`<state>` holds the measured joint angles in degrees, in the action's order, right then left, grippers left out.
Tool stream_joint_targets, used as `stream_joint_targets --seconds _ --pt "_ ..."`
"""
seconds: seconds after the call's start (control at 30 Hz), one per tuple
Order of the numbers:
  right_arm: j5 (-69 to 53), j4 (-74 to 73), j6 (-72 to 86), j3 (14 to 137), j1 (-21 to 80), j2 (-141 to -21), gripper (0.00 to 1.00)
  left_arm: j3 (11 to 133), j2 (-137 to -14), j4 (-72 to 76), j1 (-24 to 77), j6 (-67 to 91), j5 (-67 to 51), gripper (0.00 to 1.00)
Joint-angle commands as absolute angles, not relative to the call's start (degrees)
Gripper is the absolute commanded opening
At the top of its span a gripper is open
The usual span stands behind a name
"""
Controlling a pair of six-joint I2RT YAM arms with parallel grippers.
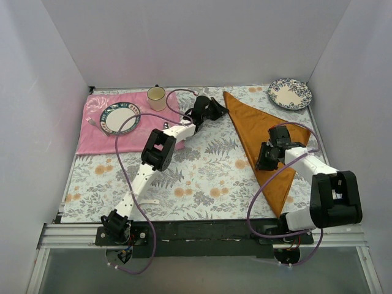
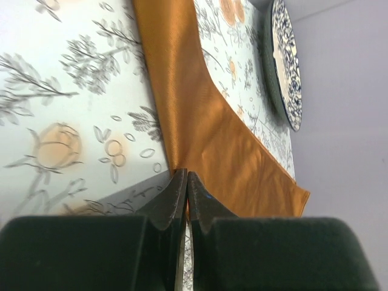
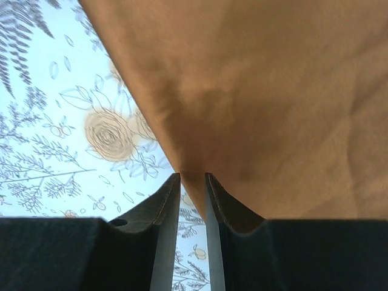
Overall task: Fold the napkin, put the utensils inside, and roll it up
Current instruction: Fold the napkin
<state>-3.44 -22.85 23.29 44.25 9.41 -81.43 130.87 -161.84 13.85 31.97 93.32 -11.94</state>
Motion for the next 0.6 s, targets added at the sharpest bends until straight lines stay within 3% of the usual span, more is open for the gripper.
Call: stream_joint_targets --seconds 0.0,0.1,0.27,0.43,0.57 --pt "-1.23 -26.54 26.98 41.14 9.58 -76.92 0.31 131.30 -160.49 14.94 30.32 95.10 -9.93 0.00" --pt "-3.77 -25.32 24.98 40.34 9.67 -74.63 0.32 132.28 -160.23 15.12 30.41 94.13 -10.72 0.00" --pt "-1.15 -25.14 17.67 50.25 9.76 -78.73 0.37 130.16 -153.91 13.39 30.32 89.67 -16.78 0.04" --pt "-3.07 -22.33 14.24 62.55 10.10 -87.78 0.57 129.48 -141.99 0.36 29.88 85.26 -15.74 0.45" --pt "-0.71 -18.55 10.65 77.64 12.65 -99.98 0.73 119.29 -131.61 -6.83 28.83 83.94 -14.95 0.55"
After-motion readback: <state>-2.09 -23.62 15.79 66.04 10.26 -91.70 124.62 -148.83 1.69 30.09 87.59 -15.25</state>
